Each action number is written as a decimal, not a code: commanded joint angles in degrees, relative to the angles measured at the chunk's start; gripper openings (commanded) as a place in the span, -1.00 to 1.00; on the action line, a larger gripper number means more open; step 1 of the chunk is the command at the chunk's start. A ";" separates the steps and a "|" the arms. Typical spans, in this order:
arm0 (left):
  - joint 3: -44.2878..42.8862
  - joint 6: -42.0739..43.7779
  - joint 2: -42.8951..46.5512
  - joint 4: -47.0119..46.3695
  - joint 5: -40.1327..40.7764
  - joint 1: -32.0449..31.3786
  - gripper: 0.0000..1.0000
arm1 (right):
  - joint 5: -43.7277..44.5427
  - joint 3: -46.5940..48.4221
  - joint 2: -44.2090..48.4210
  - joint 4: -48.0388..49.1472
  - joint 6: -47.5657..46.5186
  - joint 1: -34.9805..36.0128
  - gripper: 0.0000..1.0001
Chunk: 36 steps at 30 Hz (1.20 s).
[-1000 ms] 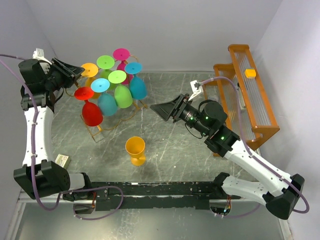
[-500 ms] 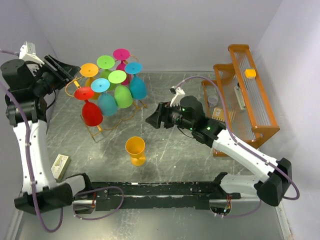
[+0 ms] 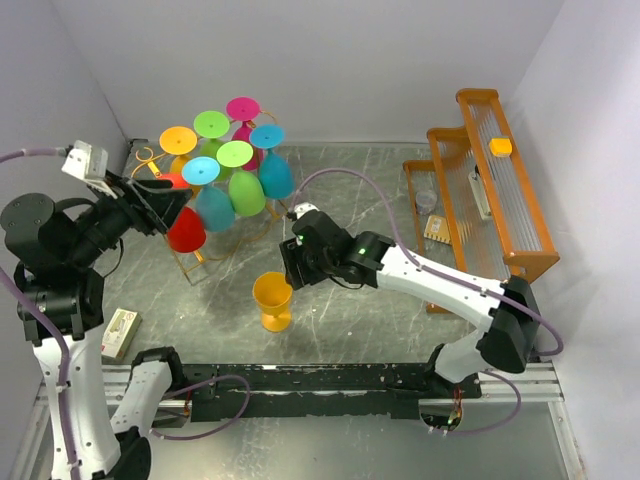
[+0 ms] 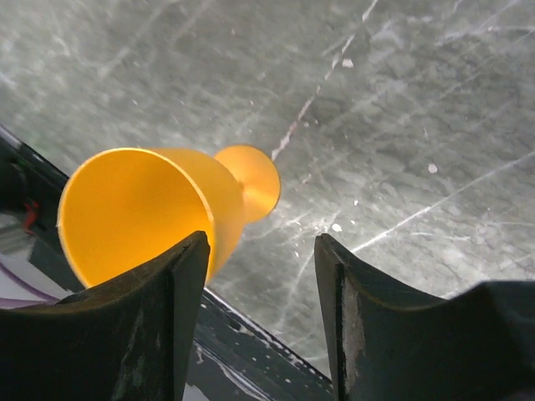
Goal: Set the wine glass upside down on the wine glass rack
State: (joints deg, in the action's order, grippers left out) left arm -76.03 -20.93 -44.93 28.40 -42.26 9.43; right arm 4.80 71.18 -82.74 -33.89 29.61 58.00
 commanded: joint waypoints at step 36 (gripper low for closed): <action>4.62 4.73 4.62 -4.12 -1.20 -5.83 0.43 | 18.96 6.74 -0.88 -5.08 -1.26 6.86 -1.00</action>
State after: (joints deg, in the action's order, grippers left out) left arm -71.11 -14.28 -40.38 27.03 -42.72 3.99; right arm 18.61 79.02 -89.49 -43.46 28.40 64.55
